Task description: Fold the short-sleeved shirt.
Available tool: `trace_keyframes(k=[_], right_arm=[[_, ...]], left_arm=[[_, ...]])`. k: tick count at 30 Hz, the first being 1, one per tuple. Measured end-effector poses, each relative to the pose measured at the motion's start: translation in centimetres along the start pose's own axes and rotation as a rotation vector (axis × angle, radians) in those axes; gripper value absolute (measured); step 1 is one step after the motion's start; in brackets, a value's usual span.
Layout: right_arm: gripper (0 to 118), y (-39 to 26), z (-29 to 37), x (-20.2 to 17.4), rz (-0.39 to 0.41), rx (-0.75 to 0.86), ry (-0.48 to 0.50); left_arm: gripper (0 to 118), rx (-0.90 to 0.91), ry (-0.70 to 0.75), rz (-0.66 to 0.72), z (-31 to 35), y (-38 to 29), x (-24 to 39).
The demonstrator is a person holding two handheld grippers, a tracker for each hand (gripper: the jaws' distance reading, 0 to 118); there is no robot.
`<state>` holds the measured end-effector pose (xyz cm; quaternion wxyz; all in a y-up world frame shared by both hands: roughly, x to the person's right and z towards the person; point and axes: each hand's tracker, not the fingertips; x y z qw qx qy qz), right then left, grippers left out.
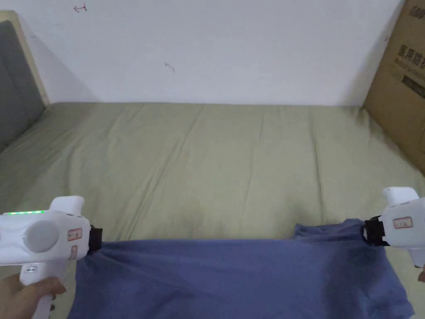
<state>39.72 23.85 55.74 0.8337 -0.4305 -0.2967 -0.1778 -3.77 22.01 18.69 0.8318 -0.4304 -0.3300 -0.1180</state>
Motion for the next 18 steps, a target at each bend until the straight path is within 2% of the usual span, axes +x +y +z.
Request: trace_keyframes(k=[9, 16, 18], right_arm=[[2, -11.6, 8.3, 0.7, -0.025, 0.015, 0.063], [2, -21.9, 7.6, 1.7, -0.068, -0.143, 0.055], [5, -23.3, 7.2, 1.6, -0.085, -0.142, 0.060]], left_arm=[[2, 0.005, -0.007, -0.019, 8.7, -10.5, -1.4], [2, -0.133, -0.019, 0.032, 7.6, -18.9, -2.4], [6, -0.146, -0.001, 0.013, 7.3, -19.7, -2.1]])
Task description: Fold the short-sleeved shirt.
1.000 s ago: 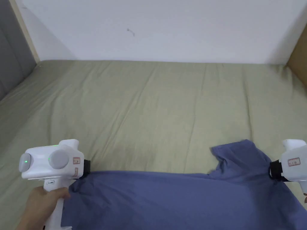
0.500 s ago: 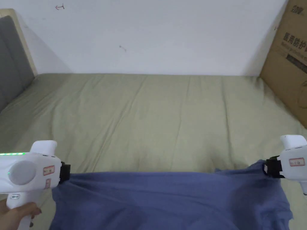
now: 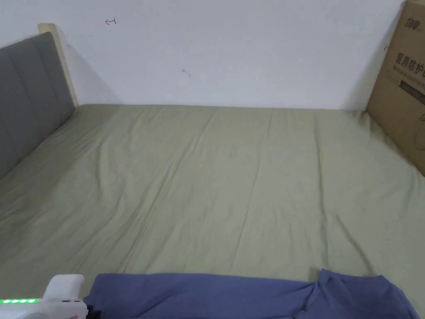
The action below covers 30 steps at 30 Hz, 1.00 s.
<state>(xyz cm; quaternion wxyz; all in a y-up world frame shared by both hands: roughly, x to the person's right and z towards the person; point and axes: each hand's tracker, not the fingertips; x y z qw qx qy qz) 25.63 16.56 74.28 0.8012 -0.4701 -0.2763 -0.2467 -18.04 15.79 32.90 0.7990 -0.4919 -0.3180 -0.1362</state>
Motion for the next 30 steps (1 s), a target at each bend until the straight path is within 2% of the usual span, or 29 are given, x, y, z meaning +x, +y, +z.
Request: trace_keyframes(k=[1, 2, 3, 4, 5, 7, 9, 11, 12, 13, 14, 16, 18, 20, 23, 24, 27, 28, 30], right_arm=[[24, -0.4, 0.0, -0.2, -0.001, 0.003, 0.000], [44, -0.4, 0.0, -0.5, 0.003, 0.008, -0.026], [58, -0.3, 0.1, -0.8, 0.013, 0.012, -0.053], [59, -0.2, 0.3, -1.2, 0.022, 0.018, -0.066], [59, 0.2, 0.6, -1.7, 0.037, 0.029, -0.081], [59, 0.9, 1.6, -3.1, 0.096, 0.101, -0.172], [59, 1.5, 2.8, -4.8, 0.160, 0.194, -0.176], [55, 2.5, 3.7, -6.6, 0.142, 0.276, -0.158], [44, 3.0, 3.8, -7.4, 0.135, 0.293, -0.136], [14, 3.3, 3.8, -8.5, 0.130, 0.311, -0.113], [0, 3.5, 3.7, -9.5, 0.133, 0.338, -0.102], [0, 3.5, 3.4, -11.6, 0.115, 0.415, -0.119], [0, 3.9, 2.7, -13.4, 0.127, 0.366, -0.032], [0, 3.7, 1.7, -15.0, 0.099, 0.358, 0.024], [0, 3.6, -0.1, -16.4, 0.122, 0.307, 0.067], [0, 3.4, -0.6, -17.0, 0.142, 0.288, 0.074], [0, 2.6, -1.3, -17.9, 0.183, 0.266, 0.102], [0, 2.4, -1.3, -18.2, 0.192, 0.261, 0.112], [0, 2.0, -1.3, -18.6, 0.206, 0.258, 0.124]], left_arm=[[21, -0.007, 0.010, -0.001, 0.1, -0.1, 0.0], [44, -0.005, 0.025, -0.004, 0.3, 0.0, 0.0], [71, -0.002, 0.049, -0.010, 0.6, 0.1, 0.2], [97, 0.000, 0.054, -0.011, 0.9, 0.4, 0.1], [102, 0.018, 0.053, -0.007, 1.4, 0.6, -0.1], [101, 0.057, 0.019, 0.014, 2.6, 1.2, 0.0], [101, 0.091, -0.016, 0.032, 3.7, 1.8, -0.1], [94, 0.123, -0.048, 0.051, 4.6, 2.2, 0.1], [76, 0.125, -0.060, 0.058, 4.8, 2.4, 0.1], [26, 0.132, -0.076, 0.066, 4.9, 2.5, 0.1], [0, 0.128, -0.095, 0.072, 4.8, 2.6, 0.0], [0, 0.125, -0.083, 0.086, 4.7, 2.4, 0.5], [0, 0.102, -0.074, 0.088, 4.5, 2.2, 0.1], [0, 0.104, -0.077, 0.117, 4.6, 1.5, -0.3], [1, 0.118, -0.110, 0.241, 4.6, 0.6, -2.4], [9, 0.107, -0.138, 0.292, 4.4, 0.2, -3.3], [93, 0.070, -0.180, 0.437, 2.9, -1.1, -5.5], [110, 0.065, -0.191, 0.475, 2.5, -1.5, -6.0], [111, 0.070, -0.269, 0.548, 1.6, -2.2, -6.6]])
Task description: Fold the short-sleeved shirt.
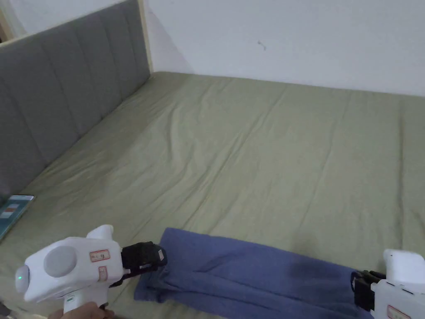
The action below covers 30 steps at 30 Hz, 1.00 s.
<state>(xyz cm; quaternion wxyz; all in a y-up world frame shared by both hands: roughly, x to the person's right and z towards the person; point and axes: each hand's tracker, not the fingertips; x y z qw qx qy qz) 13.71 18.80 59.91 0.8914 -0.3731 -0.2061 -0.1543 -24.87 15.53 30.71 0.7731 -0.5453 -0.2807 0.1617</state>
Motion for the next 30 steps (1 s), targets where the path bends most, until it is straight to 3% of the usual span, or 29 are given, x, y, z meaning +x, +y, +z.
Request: trace_keyframes(k=[6, 7, 8, 9, 10, 11, 13, 17, 23, 26, 30], right_arm=[[0, -0.2, -1.0, 0.1, 0.002, -0.040, 0.008], [0, -0.2, -1.0, 0.3, 0.001, -0.043, 0.007], [0, -0.2, -1.0, 0.2, 0.001, -0.045, 0.008], [0, -0.2, -1.0, 0.3, -0.002, -0.045, 0.008], [0, -0.3, -1.2, 0.5, -0.005, -0.047, 0.009], [0, -0.3, -1.4, 0.7, -0.008, -0.052, 0.010], [0, -0.4, -1.6, 0.9, -0.016, -0.061, 0.004], [0, -0.7, -1.3, 2.0, -0.057, -0.068, 0.011], [0, -1.0, -0.7, 3.3, -0.087, -0.064, -0.001], [0, -1.1, -0.2, 3.9, -0.113, -0.055, 0.002], [0, -1.5, 0.6, 5.0, -0.138, -0.042, -0.011]], left_arm=[[108, -0.055, -0.080, 0.123, -4.4, -0.5, -2.8], [101, -0.017, -0.102, 0.168, -4.3, -0.4, -3.0], [72, -0.003, -0.134, 0.199, -4.4, -0.2, -3.3], [18, 0.007, -0.178, 0.234, -4.5, 0.0, -3.6], [6, -0.008, -0.182, 0.271, -5.1, -0.1, -3.6], [6, -0.036, -0.174, 0.288, -6.1, -0.3, -3.4], [6, -0.099, -0.128, 0.188, -7.6, -0.3, -2.4], [6, -0.059, -0.105, 0.138, -5.7, 0.7, -1.5], [6, -0.013, -0.056, -0.059, -2.1, 1.1, 3.4], [6, 0.015, -0.015, -0.288, -1.3, 0.8, 9.5], [6, 0.002, -0.089, -0.584, -1.9, -1.9, 19.0]])
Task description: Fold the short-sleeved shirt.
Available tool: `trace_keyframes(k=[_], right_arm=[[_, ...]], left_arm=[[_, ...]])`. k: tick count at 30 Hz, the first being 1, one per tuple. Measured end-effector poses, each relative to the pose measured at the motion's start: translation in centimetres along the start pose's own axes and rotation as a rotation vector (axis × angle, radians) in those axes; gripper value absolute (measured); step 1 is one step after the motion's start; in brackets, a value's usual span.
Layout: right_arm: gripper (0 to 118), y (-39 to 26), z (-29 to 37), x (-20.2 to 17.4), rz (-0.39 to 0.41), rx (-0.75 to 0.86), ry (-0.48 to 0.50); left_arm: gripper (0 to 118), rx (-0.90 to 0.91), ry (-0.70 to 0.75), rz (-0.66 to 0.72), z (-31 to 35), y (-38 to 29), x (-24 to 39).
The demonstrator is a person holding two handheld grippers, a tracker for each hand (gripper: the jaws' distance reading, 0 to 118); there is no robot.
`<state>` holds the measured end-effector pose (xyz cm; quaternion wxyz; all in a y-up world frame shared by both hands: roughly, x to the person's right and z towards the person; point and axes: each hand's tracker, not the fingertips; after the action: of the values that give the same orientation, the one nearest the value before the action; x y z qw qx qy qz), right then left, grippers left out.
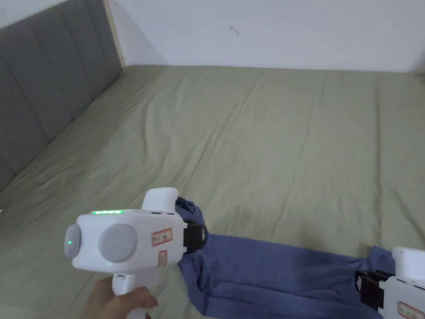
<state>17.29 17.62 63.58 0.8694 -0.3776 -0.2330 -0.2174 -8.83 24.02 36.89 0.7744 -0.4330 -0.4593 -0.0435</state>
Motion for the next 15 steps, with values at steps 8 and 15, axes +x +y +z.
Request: trace_keyframes(k=[8, 15], right_arm=[[0, -1.7, 1.7, 4.1, -0.154, 0.016, -0.041], [0, -3.5, 3.9, 7.2, -0.238, 0.013, -0.096]], left_arm=[[29, -0.147, -0.154, -0.378, -8.9, -3.6, 13.9], [106, -0.208, -0.194, -0.218, -11.5, -4.7, 14.2]])
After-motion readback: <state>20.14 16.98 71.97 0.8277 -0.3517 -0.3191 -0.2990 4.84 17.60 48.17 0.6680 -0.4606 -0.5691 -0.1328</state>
